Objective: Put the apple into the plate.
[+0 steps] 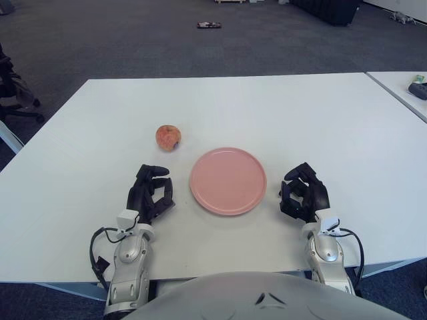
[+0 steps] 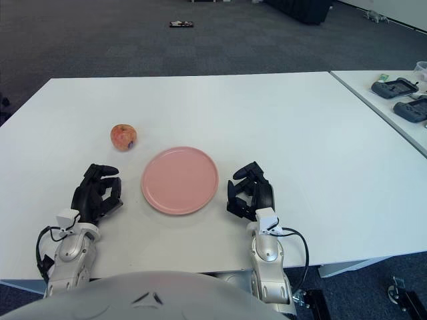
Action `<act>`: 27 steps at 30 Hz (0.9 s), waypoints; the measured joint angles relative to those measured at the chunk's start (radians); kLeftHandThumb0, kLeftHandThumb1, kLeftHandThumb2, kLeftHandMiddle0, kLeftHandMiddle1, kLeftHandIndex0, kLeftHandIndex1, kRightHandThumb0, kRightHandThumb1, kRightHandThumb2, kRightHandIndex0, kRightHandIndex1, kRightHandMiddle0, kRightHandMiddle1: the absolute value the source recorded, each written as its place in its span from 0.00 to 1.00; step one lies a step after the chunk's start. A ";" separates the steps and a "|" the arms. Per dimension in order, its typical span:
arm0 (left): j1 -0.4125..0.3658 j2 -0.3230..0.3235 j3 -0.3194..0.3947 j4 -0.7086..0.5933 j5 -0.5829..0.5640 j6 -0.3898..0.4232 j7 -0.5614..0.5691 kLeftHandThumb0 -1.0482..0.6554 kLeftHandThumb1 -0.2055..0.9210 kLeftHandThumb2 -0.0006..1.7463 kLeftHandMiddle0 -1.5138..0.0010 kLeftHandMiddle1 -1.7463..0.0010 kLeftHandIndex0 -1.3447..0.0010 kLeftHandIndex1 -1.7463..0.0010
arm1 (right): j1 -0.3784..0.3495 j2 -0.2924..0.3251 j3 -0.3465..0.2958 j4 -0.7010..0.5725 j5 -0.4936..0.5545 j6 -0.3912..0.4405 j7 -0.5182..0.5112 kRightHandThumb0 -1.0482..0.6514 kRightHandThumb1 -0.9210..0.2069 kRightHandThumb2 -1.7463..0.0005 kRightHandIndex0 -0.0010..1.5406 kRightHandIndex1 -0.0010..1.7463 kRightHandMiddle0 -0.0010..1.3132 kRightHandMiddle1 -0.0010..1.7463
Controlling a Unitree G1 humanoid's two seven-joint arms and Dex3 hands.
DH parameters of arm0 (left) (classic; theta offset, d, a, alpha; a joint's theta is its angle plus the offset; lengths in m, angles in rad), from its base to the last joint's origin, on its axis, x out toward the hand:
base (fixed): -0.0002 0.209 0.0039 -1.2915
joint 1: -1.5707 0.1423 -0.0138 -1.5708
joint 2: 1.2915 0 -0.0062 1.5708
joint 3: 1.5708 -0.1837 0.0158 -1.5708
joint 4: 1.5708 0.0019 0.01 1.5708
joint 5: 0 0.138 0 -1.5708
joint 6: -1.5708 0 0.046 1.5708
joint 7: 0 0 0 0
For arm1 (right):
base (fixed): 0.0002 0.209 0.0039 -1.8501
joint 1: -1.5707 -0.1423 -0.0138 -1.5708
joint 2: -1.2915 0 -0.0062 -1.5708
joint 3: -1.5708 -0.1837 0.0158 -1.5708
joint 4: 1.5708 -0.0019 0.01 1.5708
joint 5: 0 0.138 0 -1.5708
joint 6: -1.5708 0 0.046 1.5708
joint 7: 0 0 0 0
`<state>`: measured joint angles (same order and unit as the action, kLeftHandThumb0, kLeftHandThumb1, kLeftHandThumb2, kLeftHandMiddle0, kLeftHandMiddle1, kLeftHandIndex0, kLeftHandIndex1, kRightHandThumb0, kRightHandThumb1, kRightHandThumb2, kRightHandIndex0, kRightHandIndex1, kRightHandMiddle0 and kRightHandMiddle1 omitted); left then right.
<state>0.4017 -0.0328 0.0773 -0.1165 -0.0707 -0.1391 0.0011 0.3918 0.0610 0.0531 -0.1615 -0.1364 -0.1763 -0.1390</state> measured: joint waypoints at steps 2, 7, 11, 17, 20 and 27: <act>0.000 0.000 0.000 -0.001 0.000 0.002 0.000 0.38 0.72 0.55 0.31 0.00 0.71 0.00 | 0.001 0.000 0.000 0.000 0.000 0.000 0.000 0.36 0.40 0.35 0.48 0.89 0.37 1.00; 0.000 0.000 0.001 -0.001 -0.003 0.003 -0.004 0.38 0.72 0.55 0.32 0.00 0.71 0.00 | 0.003 0.000 0.001 0.000 0.000 0.000 0.000 0.36 0.40 0.35 0.48 0.89 0.37 1.00; 0.001 0.001 0.000 -0.003 -0.002 0.002 -0.004 0.38 0.72 0.55 0.32 0.00 0.71 0.00 | 0.003 0.003 0.001 0.000 -0.001 0.000 -0.001 0.36 0.39 0.36 0.48 0.88 0.37 1.00; 0.009 0.001 -0.005 -0.010 0.004 -0.025 -0.004 0.38 0.70 0.56 0.31 0.00 0.70 0.00 | 0.004 0.006 0.004 0.000 -0.002 0.000 -0.007 0.37 0.39 0.36 0.48 0.88 0.36 1.00; 0.015 0.002 -0.007 -0.013 0.020 -0.034 -0.003 0.38 0.69 0.57 0.30 0.00 0.69 0.00 | 0.004 0.006 0.005 0.000 -0.003 0.000 -0.010 0.37 0.39 0.36 0.48 0.88 0.36 1.00; 0.001 0.016 -0.001 -0.015 0.121 -0.033 0.048 0.38 0.69 0.58 0.34 0.00 0.69 0.00 | 0.004 0.006 0.008 0.000 -0.003 0.000 -0.010 0.36 0.39 0.36 0.48 0.88 0.37 1.00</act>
<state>0.4025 -0.0168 0.0765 -0.1313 0.0501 -0.1718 0.0490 0.3958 0.0666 0.0611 -0.1614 -0.1395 -0.1761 -0.1492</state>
